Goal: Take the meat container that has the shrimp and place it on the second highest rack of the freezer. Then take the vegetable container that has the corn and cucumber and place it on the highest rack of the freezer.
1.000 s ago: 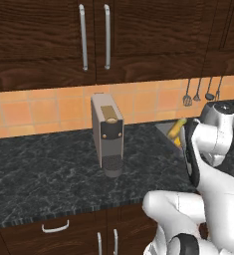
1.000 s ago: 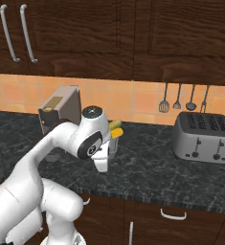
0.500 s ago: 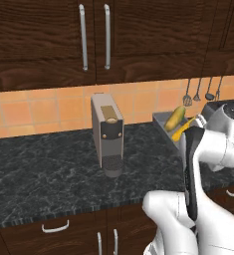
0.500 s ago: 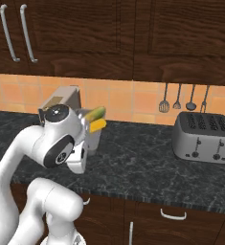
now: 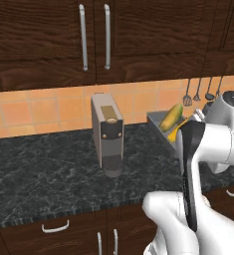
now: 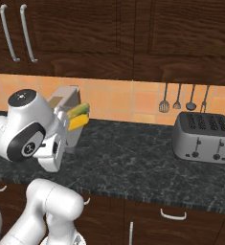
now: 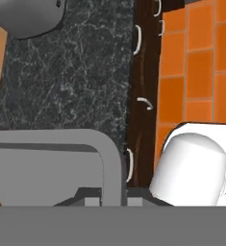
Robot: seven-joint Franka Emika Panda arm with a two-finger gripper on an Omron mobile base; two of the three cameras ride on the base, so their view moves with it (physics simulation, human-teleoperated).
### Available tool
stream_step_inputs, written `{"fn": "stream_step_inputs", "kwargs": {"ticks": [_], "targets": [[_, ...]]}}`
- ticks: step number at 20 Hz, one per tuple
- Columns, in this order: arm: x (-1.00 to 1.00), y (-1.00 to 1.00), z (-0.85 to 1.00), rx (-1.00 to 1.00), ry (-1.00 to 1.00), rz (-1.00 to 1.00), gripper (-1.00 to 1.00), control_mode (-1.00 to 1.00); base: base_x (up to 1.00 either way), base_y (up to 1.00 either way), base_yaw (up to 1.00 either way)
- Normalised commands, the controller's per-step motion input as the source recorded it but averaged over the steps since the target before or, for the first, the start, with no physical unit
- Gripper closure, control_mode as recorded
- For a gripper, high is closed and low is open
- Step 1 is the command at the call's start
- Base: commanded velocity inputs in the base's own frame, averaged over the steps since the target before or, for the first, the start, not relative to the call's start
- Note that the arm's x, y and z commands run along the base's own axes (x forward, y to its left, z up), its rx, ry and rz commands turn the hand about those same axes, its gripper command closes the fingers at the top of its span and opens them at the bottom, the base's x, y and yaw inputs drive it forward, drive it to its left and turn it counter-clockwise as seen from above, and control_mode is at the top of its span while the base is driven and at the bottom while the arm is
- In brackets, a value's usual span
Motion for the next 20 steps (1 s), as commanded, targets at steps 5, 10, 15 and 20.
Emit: {"fn": "stream_step_inputs", "kwargs": {"ticks": [5, 10, 15, 20], "targets": [[-0.12, 0.23, 0.32, 0.0, 0.01, -0.13, 1.0, -1.0, 0.0, 0.0, 0.0], [-0.09, -0.01, 0.0, 0.0, 0.0, -0.06, 1.0, -1.0, 0.0, 0.0, 0.0], [-0.03, 0.0, 0.0, 0.0, 0.0, 0.0, 1.0, -1.0, 0.0, 0.0, 0.0], [-0.09, -0.06, 0.0, 0.0, 0.0, 0.0, 1.0, -1.0, 0.0, 0.0, 0.0]]}}
